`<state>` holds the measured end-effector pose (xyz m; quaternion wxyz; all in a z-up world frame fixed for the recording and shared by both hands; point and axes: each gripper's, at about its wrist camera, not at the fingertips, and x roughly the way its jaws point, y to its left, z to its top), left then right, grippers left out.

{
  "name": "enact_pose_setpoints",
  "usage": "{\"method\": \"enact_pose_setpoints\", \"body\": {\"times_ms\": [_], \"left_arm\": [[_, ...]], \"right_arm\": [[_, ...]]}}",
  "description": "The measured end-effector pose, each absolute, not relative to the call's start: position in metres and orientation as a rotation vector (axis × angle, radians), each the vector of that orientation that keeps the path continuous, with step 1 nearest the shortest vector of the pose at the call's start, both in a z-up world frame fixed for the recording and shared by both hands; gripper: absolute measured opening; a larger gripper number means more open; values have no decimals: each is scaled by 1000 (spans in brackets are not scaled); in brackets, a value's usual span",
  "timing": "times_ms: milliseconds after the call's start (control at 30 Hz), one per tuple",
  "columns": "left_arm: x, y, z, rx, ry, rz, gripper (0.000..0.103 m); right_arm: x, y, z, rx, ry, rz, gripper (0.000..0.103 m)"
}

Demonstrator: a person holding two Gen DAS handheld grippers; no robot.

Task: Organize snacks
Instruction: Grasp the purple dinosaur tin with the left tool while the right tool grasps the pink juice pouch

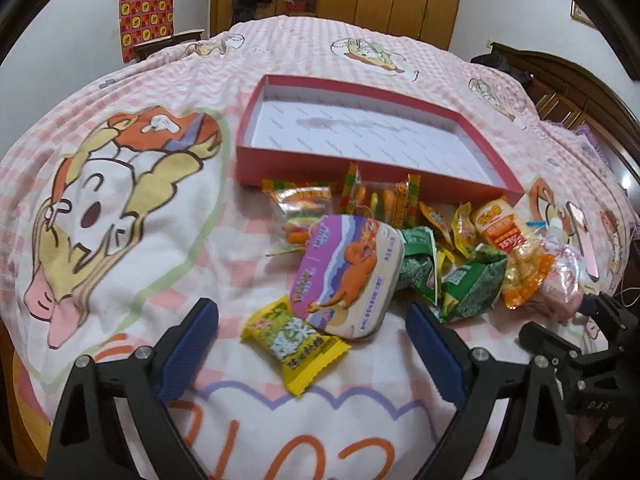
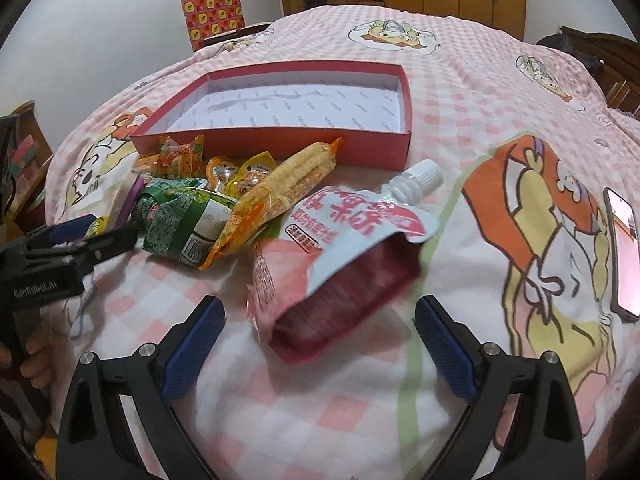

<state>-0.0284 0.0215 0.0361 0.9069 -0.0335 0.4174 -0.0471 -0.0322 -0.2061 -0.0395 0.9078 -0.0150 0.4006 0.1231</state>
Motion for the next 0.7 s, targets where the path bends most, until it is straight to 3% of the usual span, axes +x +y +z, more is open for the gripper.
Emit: {"method": "enact_pose_setpoints", "body": {"times_ms": [300, 467, 567, 700], "left_arm": [[-26, 24, 53, -48, 819, -103, 94], [-18, 23, 47, -61, 847, -143, 79], [-12, 18, 43, -51, 859, -180, 68], [-8, 12, 39, -47, 867, -189, 66]], "right_arm": [[-34, -223, -22, 27, 807, 288, 98], [-34, -227, -13, 21, 789, 281, 97], [-31, -227, -8, 14, 781, 282, 92], [-25, -225, -7, 15, 784, 286, 79]]}}
